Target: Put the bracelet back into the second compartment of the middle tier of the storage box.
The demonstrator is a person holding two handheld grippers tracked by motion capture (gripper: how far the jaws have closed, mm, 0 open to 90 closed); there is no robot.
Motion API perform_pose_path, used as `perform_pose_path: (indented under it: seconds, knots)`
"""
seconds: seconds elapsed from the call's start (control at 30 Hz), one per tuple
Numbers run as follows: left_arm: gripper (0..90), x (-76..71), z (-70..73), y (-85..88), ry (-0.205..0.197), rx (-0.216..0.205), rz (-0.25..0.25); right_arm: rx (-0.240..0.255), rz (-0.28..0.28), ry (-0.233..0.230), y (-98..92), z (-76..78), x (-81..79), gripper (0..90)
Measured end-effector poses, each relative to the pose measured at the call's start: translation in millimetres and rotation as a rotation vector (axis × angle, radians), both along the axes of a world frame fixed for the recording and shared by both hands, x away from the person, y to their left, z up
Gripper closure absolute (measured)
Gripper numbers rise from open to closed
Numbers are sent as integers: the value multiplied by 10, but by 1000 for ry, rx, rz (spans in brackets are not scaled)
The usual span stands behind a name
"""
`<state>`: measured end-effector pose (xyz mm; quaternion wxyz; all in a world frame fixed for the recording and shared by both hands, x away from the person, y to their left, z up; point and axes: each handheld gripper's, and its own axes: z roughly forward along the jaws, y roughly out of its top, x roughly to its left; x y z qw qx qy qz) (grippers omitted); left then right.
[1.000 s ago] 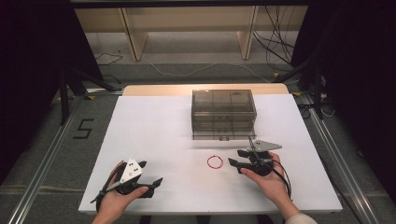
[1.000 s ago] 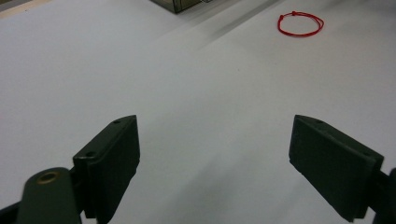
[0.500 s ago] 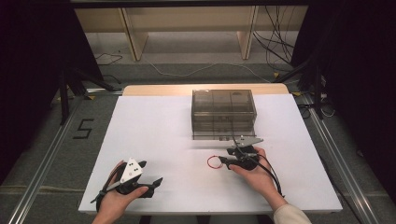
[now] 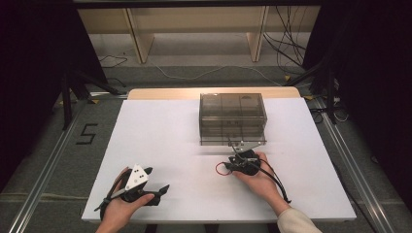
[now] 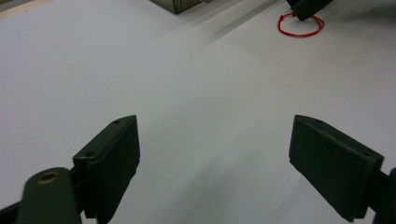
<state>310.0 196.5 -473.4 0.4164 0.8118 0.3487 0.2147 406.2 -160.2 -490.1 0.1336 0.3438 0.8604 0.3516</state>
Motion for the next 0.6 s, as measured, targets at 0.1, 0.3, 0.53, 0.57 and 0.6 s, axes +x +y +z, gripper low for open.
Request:
perform_pose_path:
  seconds: [0.1, 0.3, 0.53, 0.57, 0.6]
  knots:
    - [162, -1, 1, 0, 0, 0, 0, -13, -6, -5, 21, 4, 1, 738]
    - [162, -2, 1, -4, 1, -2, -1, -24, -6, -10, 60, 7, -4, 800]
    - [162, 0, -1, -7, 2, -2, -3, -19, -3, -3, 70, 6, 1, 844]
    - [162, 0, -1, -7, 2, -2, -3, -22, -1, 1, 73, 7, 2, 861]
    - [162, 0, -1, -8, 2, -2, -4, -22, -1, 1, 73, 7, 2, 861]
